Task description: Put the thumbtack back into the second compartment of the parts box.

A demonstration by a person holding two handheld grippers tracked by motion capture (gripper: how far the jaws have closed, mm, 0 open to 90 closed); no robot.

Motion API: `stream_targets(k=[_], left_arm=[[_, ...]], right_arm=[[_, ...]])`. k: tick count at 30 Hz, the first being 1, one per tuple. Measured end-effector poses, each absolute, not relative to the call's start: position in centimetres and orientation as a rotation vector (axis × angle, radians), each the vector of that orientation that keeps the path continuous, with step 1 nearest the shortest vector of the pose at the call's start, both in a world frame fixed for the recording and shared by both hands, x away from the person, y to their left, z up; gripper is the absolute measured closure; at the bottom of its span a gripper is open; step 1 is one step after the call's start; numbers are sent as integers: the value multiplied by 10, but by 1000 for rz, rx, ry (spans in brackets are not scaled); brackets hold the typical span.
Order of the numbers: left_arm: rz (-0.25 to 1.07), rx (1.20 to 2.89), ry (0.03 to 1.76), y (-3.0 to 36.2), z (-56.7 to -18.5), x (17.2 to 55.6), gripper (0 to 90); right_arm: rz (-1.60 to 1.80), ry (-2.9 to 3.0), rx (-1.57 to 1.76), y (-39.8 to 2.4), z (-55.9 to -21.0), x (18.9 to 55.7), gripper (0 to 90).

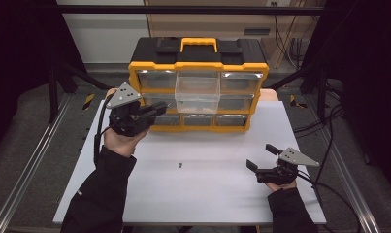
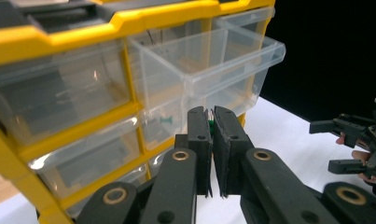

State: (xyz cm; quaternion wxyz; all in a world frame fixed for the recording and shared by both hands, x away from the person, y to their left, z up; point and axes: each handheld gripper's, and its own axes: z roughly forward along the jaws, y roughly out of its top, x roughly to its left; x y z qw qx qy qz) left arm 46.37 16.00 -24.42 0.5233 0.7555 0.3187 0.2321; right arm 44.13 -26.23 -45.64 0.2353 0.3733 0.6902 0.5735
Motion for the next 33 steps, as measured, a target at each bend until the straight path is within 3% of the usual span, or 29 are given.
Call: stream_targets(k=[18, 33], left_arm=[[557, 1801, 742, 131, -211, 490, 853], [551, 1869, 759, 107, -219, 525, 851]], right_arm=[[1570, 1899, 1022, -262, -457, 442, 4], [1574, 1901, 1019, -262, -457, 441, 4]])
